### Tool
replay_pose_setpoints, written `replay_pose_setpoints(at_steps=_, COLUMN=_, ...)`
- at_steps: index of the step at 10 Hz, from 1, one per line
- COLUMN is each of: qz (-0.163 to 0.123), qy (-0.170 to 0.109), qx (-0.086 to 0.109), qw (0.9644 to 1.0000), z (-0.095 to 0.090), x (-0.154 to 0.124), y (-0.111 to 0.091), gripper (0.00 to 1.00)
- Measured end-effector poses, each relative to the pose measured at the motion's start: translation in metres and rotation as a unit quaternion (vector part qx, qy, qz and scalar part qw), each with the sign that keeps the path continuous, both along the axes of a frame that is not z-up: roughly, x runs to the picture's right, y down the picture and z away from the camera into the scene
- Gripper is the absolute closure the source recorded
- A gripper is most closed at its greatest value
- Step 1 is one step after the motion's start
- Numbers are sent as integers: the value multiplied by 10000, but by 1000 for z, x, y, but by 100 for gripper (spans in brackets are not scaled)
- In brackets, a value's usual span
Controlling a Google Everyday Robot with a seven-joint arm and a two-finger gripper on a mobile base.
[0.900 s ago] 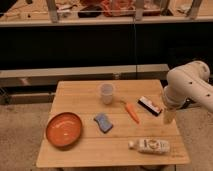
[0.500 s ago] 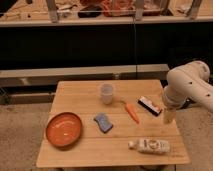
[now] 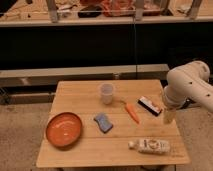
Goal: Place the bottle in the ceramic bowl
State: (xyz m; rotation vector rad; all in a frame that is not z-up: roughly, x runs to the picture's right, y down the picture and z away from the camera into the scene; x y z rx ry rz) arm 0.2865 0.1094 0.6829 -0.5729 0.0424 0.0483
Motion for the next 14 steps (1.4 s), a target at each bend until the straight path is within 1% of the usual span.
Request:
replay_pose_setpoints(at_steps=6, qz=0, qy=0, qx=-1, qw=10000, z=0, x=0, y=0, gripper=20)
replay_pose_setpoints(at_steps=7, qz=-5, qy=-23, qx=-12, qw=10000, z=-1, x=-1, y=4, gripper=20)
replay_pose_setpoints(at_steps=8, qz=13, qy=-92, qx=-47, qw=9999, z=-2, x=-4, y=14, gripper=20)
replay_pose_setpoints(at_steps=10, qz=42, qy=-206, qx=-89, qw=9997, z=-12, x=-10, y=41, gripper=20)
replay_pose_setpoints(at_steps=11, qz=33, qy=-244, qx=-114, qw=9996, z=-15, x=-12, y=47, gripper=20)
replay_pose_setpoints(at_steps=12, qz=27, qy=-282, qx=-132, qw=9995, z=-13, x=-14, y=52, gripper=20)
replay_pose_setpoints(at_steps=13, qz=15, qy=-348, qx=-135, qw=9993, z=-10, x=-20, y=63, gripper=20)
replay_pose_setpoints(at_steps=14, qz=2, qy=-355, qx=-127, qw=9993, z=-10, x=-20, y=74, gripper=20)
